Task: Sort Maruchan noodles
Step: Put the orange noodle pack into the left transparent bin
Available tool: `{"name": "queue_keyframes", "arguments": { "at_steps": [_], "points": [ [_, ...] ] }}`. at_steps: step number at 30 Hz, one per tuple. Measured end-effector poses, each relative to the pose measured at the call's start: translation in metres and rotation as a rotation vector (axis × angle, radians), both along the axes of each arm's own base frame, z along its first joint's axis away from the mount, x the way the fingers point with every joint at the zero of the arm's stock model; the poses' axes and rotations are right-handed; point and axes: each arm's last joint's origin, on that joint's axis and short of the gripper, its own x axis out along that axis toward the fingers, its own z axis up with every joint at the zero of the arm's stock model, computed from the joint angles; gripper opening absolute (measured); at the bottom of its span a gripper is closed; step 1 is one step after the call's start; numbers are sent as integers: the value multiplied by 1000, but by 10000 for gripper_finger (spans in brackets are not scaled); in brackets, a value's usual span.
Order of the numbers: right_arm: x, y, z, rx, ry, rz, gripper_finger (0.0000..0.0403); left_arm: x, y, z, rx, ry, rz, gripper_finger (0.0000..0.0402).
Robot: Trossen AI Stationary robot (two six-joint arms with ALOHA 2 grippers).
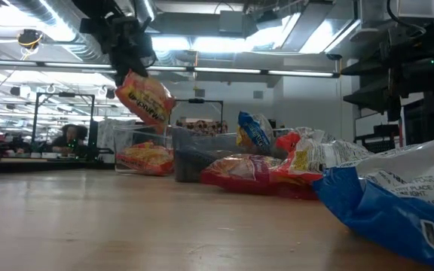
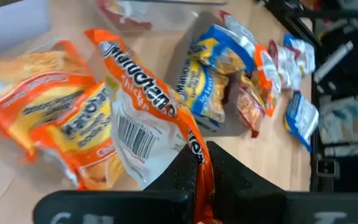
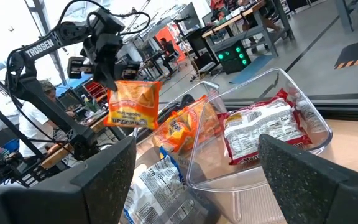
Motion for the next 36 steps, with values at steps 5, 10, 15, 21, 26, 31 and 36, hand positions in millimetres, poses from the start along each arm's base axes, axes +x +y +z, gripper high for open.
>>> {"name": "queue_keyframes", "arguments": {
  "at_steps": [5,10,15,21,26,31,36],
  "points": [
    [0,0,0,0,0,0,324,11,-4,-4,71,11,-90,12],
    [0,0,0,0,0,0,324,23,-2,-12,125,91,-176,12],
    [0,0,0,22,-13,0,324,35,7,-7,152,176,-303,12],
    [0,0,0,23,-14,1,324,49,23,1,199,174,-428,12],
    [0,0,0,31,-19,0,324,55,27,3,204,99,-473,12],
    [0,0,0,33,-20,-3,324,60,21,-6,149,116,-525,12],
    [0,0,0,33,-21,-8,324,64,17,-16,165,100,-587,13]
  ]
}}
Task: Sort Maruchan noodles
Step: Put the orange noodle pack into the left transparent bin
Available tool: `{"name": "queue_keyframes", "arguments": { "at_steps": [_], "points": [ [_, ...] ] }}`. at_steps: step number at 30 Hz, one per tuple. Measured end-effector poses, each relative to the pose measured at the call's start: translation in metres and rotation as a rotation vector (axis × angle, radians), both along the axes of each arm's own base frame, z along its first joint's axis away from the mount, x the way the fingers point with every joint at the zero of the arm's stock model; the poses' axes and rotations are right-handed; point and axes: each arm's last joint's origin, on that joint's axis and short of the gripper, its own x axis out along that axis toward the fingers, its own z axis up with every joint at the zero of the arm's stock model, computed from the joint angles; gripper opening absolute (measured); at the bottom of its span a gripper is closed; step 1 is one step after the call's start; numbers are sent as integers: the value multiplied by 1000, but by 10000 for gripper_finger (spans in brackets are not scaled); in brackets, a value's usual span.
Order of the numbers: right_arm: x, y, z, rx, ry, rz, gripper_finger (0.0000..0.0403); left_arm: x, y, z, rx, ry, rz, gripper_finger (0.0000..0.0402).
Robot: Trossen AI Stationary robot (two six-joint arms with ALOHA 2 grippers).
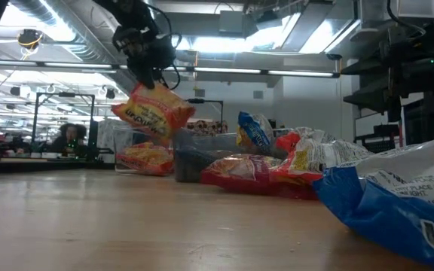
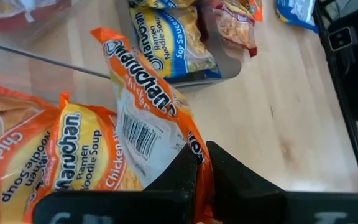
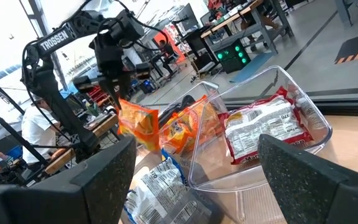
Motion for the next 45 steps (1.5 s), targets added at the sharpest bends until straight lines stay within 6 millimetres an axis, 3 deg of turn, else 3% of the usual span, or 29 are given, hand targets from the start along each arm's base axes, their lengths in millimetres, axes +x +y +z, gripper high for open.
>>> {"name": "queue_keyframes", "arguments": {
  "at_steps": [12,25,39,45],
  "points": [
    [0,0,0,45,-28,-14,324,5,18,-26,13,17,-51,14],
    [0,0,0,58,-35,-7,324,13,35,-47,239,168,-91,32],
    [0,0,0,58,-35,-7,324,15,48,-47,386,172,-55,105],
    [0,0,0,58,-35,-7,324,18,52,-14,397,183,65,111]
  ]
}}
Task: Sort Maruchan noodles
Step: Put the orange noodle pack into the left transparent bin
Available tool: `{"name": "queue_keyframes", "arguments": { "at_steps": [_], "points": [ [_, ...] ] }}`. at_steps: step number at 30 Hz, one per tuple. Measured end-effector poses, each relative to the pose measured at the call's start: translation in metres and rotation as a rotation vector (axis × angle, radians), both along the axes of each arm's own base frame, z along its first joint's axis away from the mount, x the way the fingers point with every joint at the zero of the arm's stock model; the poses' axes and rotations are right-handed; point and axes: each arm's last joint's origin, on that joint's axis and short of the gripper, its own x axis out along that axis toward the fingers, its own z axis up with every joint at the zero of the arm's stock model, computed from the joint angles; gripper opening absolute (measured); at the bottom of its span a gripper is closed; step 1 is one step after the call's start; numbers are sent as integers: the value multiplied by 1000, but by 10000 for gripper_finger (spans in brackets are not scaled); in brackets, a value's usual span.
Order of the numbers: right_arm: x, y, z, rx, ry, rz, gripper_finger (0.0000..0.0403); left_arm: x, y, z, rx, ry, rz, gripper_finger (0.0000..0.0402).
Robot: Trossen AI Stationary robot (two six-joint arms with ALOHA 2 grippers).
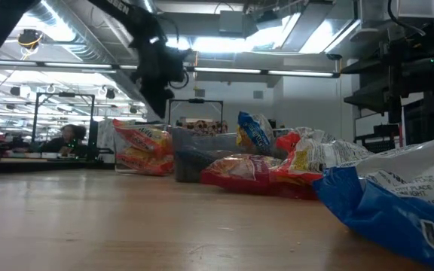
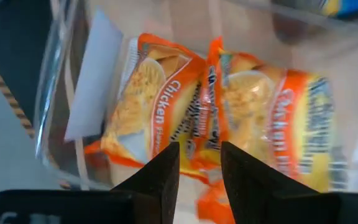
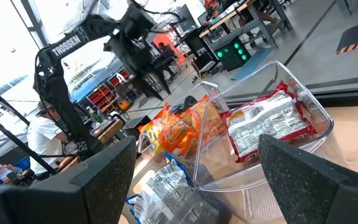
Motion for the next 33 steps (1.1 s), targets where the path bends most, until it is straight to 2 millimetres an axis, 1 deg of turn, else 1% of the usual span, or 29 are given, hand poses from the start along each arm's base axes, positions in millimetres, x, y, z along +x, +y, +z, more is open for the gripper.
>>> {"name": "queue_keyframes", "arguments": {
  "at_steps": [2,5,6,8,10,15,18,24,28,31,33],
  "points": [
    [0,0,0,0,0,0,324,-2,-3,14,-41,-5,33,110],
    [0,0,0,0,0,0,324,-7,-13,30,-106,-76,63,97],
    [0,0,0,0,0,0,324,-10,-17,34,-110,-86,75,91],
    [0,0,0,0,0,0,324,-15,-26,35,-122,-69,96,75],
    [0,0,0,-1,1,0,324,-18,-34,26,-138,-34,106,60],
    [0,0,0,-3,2,0,324,-22,-55,-7,-145,57,88,33],
    [0,0,0,-3,2,0,324,-21,-59,-32,-123,86,80,26],
    [0,0,0,0,0,0,324,-19,-62,-67,-69,45,93,19],
    [0,0,0,1,0,0,324,-18,-63,-78,-80,-9,109,21],
    [0,0,0,1,-1,0,324,-17,-64,-78,-101,-11,127,20],
    [0,0,0,2,-1,0,324,-18,-65,-71,-105,-13,151,17]
  ]
}}
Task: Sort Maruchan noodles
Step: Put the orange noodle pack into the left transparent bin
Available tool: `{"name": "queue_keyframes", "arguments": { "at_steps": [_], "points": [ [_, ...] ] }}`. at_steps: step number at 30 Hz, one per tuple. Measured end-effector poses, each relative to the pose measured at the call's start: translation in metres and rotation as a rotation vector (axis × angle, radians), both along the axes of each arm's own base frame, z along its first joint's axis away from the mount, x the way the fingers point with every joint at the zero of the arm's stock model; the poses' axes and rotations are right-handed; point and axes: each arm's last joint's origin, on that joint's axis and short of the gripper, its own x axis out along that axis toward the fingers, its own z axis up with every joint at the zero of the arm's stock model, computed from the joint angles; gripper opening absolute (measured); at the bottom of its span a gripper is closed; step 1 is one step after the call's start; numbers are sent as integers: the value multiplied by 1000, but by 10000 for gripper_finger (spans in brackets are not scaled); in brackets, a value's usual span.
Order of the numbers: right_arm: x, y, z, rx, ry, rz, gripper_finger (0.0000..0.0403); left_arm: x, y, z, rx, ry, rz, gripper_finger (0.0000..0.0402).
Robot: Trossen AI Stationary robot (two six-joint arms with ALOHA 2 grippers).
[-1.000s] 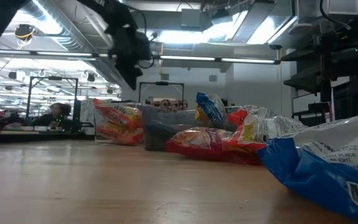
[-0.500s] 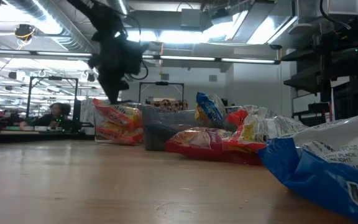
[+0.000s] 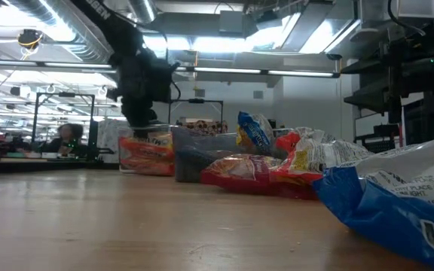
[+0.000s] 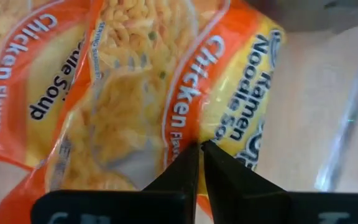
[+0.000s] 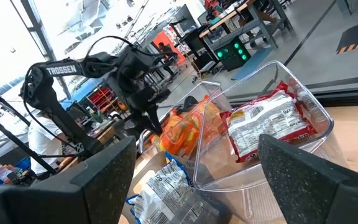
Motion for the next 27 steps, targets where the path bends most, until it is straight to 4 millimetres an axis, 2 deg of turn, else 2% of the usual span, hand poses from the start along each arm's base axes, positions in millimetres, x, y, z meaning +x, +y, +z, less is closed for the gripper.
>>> {"name": "queue_keyframes", "arguments": {
  "at_steps": [4,8,11,15,21,27],
  "points": [
    [0,0,0,0,0,1,324,1,-2,30,33,-58,45,10],
    [0,0,0,1,0,2,324,4,-10,76,64,-190,133,9],
    [0,0,0,1,0,3,324,11,-28,108,-2,-359,142,20],
    [0,1,0,-1,3,28,324,37,-68,138,23,-560,32,48],
    [2,3,-1,0,12,128,324,94,-122,149,72,-822,-176,100],
    [3,6,-3,6,32,244,324,149,-149,119,37,-929,-219,159]
  ]
}}
